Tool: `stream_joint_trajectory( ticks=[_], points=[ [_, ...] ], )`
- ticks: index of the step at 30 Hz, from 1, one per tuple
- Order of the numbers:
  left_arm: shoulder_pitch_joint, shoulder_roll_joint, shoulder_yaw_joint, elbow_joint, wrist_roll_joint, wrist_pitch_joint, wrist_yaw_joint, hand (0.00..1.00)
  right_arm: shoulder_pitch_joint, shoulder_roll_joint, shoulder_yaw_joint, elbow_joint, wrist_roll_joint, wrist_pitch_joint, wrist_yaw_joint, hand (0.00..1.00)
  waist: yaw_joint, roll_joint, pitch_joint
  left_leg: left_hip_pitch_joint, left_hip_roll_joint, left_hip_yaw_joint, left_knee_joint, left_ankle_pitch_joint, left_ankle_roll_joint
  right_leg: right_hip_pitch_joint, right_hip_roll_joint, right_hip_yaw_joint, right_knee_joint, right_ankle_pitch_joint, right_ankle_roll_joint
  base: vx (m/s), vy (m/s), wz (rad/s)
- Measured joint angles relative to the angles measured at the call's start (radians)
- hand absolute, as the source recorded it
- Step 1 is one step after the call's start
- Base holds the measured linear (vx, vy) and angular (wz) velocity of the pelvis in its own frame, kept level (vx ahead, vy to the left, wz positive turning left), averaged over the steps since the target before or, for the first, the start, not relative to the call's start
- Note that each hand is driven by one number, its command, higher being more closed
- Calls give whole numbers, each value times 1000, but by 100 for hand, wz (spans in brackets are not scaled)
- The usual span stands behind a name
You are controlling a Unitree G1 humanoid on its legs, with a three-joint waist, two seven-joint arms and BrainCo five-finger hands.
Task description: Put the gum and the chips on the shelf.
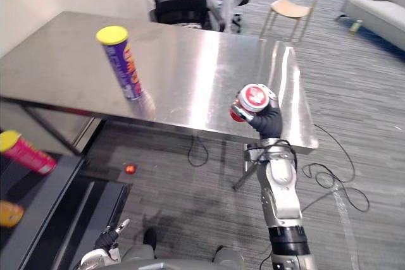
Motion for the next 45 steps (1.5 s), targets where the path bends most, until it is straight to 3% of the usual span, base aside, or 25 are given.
stream_joint_trajectory(
  ticks=[1, 2, 3, 4, 6, 7, 8, 9, 10, 11, 13, 15, 18, 19, 21, 24, 28, 30, 35, 39, 45],
  points=[
    [1, -2, -1, -3, 0, 7, 0, 0, -9, -3, -1, -1, 0, -1, -1, 100, 10, 30, 6, -41, 4, -63, -27, 2, -7, -21, 7, -66, 34, -24, -14, -210, -158, 139],
    [7, 0, -1, 3, 0, 17, 0, 0, -14, -4, -3, 4, -1, 1, -3, 100, 26, 33, 8, -41, 24, -38, -102, -36, 32, -19, 11, -122, 22, -26, -32, -194, -178, 153],
    [8, 5, 1, 12, 0, 19, 1, 0, -15, -4, -5, 5, -2, 1, -6, 100, 28, 29, 10, -58, 29, 21, -119, -116, 115, -15, 5, -154, -2, -22, -36, -226, -176, 191],
    [-7, 27, 20, 18, -10, 23, -1, 0, -23, -4, -45, 6, -3, 1, -14, 100, 28, -17, 23, -121, 14, 241, -14, -76, 193, -20, -72, -244, -13, -13, -56, -164, -142, 182],
    [19, 14, 36, 18, -10, 30, 3, 0, -15, -3, -98, 6, -14, 1, -38, 100, 21, -18, 25, -151, 24, 428, 217, -43, 236, -7, -126, -351, 0, -7, -62, -107, -139, 174],
    [33, 8, 42, 17, -10, 30, 3, 0, -10, -3, -116, 6, -15, 1, -42, 100, 15, -5, 25, -136, 40, 462, 280, -50, 235, 4, -135, -380, 11, -2, -55, -69, -93, 157],
    [60, -7, 47, 21, -9, 34, 2, 0, 9, -10, -153, 5, -23, 1, -49, 100, 10, 26, 21, -98, 82, 499, 379, -97, 222, 35, -144, -441, 22, -3, -56, -86, 11, 158],
    [76, -22, 57, 39, -9, 35, -2, 0, 46, -11, -202, 4, -36, 1, -62, 100, 5, 37, 14, -48, 113, 534, 426, -142, 213, 52, -175, -506, 48, -3, -56, -77, 59, 153],
    [76, -23, 73, 46, -9, 35, -2, 0, 58, -10, -221, 3, -37, 1, -65, 100, 0, 37, 14, -34, 122, 546, 429, -144, 211, 55, -191, -526, 59, -2, -54, -56, 146, 149],
    [80, -27, 101, 54, -7, 37, -6, 0, 76, -10, -253, -1, -43, 3, -67, 100, -11, 57, 3, -43, 116, 563, 412, -131, 197, 63, -209, -571, 80, 4, -42, -16, 133, 118],
    [94, -28, 124, 49, -7, 39, -20, 0, 99, 1, -286, -5, -48, 5, -66, 100, -19, 44, -6, -54, 77, 575, 368, -128, 195, 70, -211, -585, 46, 12, -31, -33, 186, 106],
    [112, -21, 162, 47, -2, 40, -30, 0, 120, 10, -302, -20, -54, 5, -60, 100, -17, 38, -26, -52, 19, 530, 202, -115, 175, 71, -193, -640, -22, 53, 3, -75, 212, 98],
    [117, -22, 186, 47, 11, 43, -31, 0, 117, 48, -332, -21, -59, 6, -67, 100, -17, 38, -25, -39, -4, 535, 62, -90, 137, 65, -196, -703, -9, 73, 6, -77, 131, 68],
    [118, -20, 189, 47, 13, 45, -29, 0, 117, 60, -336, -20, -64, 8, -70, 100, -15, 26, -24, -33, -20, 536, 18, -60, 141, 61, -213, -717, 7, 74, 4, -121, 152, 67],
    [119, -20, 178, 51, 43, 55, -20, 0, 116, 67, -337, -24, -90, 8, -83, 100, -17, 16, -19, -11, -27, 623, -37, -62, 149, 58, -260, -720, 55, 84, -3, -84, 123, 48],
    [116, -4, 163, 46, 48, 54, -16, 0, 116, 69, -334, -21, -127, 11, -103, 100, -14, 7, 0, -12, -43, 616, -16, -51, 166, 59, -297, -689, 111, 110, -18, -41, 146, 30],
    [116, 29, 190, 22, 29, 54, -16, 0, 112, 69, -298, -1, -134, 17, -103, 100, 20, -35, 34, -15, -54, 619, -12, -53, 168, 50, -273, -589, 43, 129, -18, -41, 62, 0],
    [118, 18, 199, 15, 29, 54, -17, 0, 106, 69, -287, 11, -134, 19, -103, 100, 35, -35, 35, -5, -61, 625, -24, -50, 164, 52, -259, -550, 7, 127, -21, -46, 0, -10],
    [121, -18, 201, 6, 30, 54, -21, 0, 98, 70, -251, 50, -134, 34, -76, 100, 40, -16, 46, 48, -70, 647, -130, -14, 123, 64, -220, -531, -49, 117, -22, -50, -59, -9],
    [122, -20, 200, 6, 31, 54, -28, 0, 100, 71, -235, 53, -133, 39, -58, 100, 37, -21, 50, 56, -51, 649, -149, 39, 127, 64, -189, -527, -54, 107, -23, 3, -96, -7],
    [121, -21, 176, -12, 29, 53, -31, 0, 95, 71, -160, 87, -133, 39, -38, 100, 42, -35, 57, 50, -37, 643, -140, 45, 138, 66, -175, -527, -51, 114, -16, 53, -76, 2]
  ],
)
